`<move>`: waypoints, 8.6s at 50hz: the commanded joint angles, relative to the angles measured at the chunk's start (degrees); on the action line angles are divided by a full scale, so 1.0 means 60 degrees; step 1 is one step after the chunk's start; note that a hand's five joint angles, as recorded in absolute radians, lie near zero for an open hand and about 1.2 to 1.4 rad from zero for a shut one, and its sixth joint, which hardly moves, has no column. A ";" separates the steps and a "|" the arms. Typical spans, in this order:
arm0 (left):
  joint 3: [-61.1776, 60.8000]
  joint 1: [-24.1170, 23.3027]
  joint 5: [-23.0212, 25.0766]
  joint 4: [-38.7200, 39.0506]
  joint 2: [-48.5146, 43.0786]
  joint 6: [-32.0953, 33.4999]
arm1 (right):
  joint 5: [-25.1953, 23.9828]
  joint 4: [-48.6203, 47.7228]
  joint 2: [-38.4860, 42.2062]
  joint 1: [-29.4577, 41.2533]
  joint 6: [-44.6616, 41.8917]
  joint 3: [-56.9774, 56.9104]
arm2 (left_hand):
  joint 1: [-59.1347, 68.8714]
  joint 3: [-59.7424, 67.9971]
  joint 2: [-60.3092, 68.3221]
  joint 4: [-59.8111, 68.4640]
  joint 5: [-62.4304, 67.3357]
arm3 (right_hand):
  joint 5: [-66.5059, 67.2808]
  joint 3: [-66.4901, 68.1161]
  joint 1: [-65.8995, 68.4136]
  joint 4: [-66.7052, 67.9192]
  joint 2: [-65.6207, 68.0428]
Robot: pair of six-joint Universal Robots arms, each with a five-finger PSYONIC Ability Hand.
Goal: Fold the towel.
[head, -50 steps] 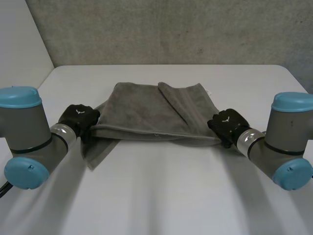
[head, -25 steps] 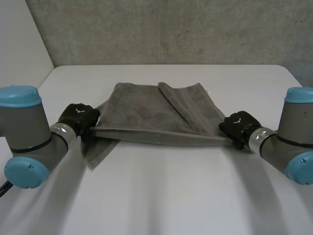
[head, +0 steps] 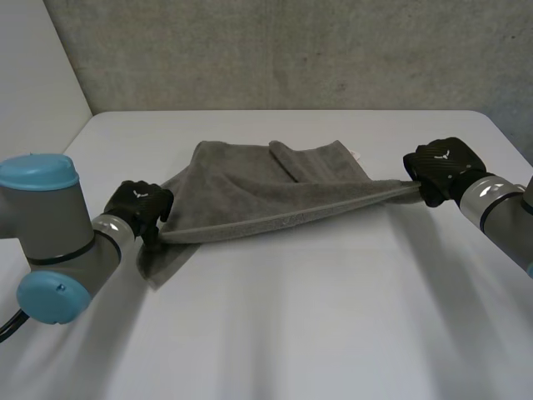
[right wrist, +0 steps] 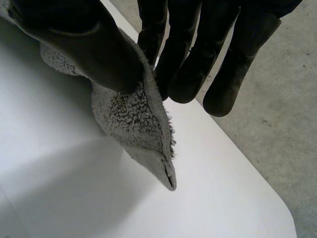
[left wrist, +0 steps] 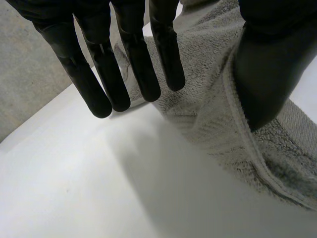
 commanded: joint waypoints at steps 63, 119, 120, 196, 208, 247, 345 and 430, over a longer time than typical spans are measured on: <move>1.6295 0.0235 0.0043 -0.4681 -0.3305 -0.4139 | 0.2070 -0.1022 0.1057 0.1446 0.0787 -0.9227 | 0.5260 0.5296 0.5273 0.5221 0.3664 | 0.0418 0.0577 0.0655 0.0522 0.0657; 1.5052 0.0045 -0.0701 -0.8988 -0.5737 -0.2412 | 0.0034 0.1586 0.0822 0.0801 -0.2084 -0.2255 | 0.5260 0.5296 0.5273 0.5221 0.3664 | 0.0418 0.0577 0.0655 0.0522 0.0657; 1.4949 -0.0028 -0.0922 -0.8988 -0.5708 -0.2324 | 0.0034 0.1586 0.0822 0.0801 -0.2084 -0.2240 | 0.5260 0.5296 0.5273 0.5221 0.3664 | 0.0418 0.0577 0.0655 0.0522 0.0657; 0.7752 -0.0308 -0.2653 -0.5087 -0.1981 -0.1038 | -0.0025 0.1600 0.0940 0.0831 -0.2201 -0.2050 | 0.5260 0.5296 0.5273 0.5221 0.3664 | 0.0418 0.0577 0.0655 0.0522 0.0657; 0.5720 -0.0015 -0.1994 -0.3494 -0.0888 -0.0342 | -0.0025 0.1600 0.0939 0.0860 -0.2186 -0.2050 | 0.5260 0.5296 0.5273 0.5221 0.3664 | 0.0418 0.0577 0.0655 0.0522 0.0657; -0.2040 0.1435 0.1579 -0.1372 0.3882 0.1234 | -0.2423 0.6797 -0.2750 -0.1818 -0.3137 -0.1186 | 0.5260 0.5296 0.5273 0.5221 0.3664 | 0.0418 0.0577 0.0655 0.0522 0.0657; -0.0856 0.0044 0.0730 0.1280 0.1353 -0.0110 | 0.1235 0.1558 0.0485 0.0524 -0.1805 0.0073 | -0.6342 -0.6307 -0.6329 -0.6382 -0.7939 | -0.9356 -0.9197 -0.9119 -0.9252 -0.9117; -0.1165 -0.0307 0.0907 0.1647 0.1910 -0.0931 | 0.1279 0.0956 0.2379 0.5960 -0.1532 -0.4204 | -0.6342 -0.6307 -0.6329 -0.6382 -0.7939 | -1.1248 -1.1089 -1.1011 -1.1144 -1.1009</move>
